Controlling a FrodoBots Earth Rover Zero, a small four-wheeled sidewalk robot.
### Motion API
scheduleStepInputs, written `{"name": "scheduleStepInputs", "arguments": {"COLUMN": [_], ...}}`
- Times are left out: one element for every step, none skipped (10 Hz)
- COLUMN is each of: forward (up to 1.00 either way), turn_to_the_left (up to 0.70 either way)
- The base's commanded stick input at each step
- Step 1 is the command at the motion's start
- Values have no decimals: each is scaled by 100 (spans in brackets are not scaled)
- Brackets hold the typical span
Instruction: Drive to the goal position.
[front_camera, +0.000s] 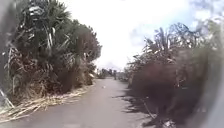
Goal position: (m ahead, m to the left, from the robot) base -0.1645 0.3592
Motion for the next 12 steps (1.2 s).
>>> {"name": "scheduleStepInputs", "arguments": {"forward": [70,70,70,70,70,70,70,70,70,70,70,70], "turn_to_the_left": [-9,-1,-2,-2,-2,-2,-2,-4,-6,-8,-8,-8]}}
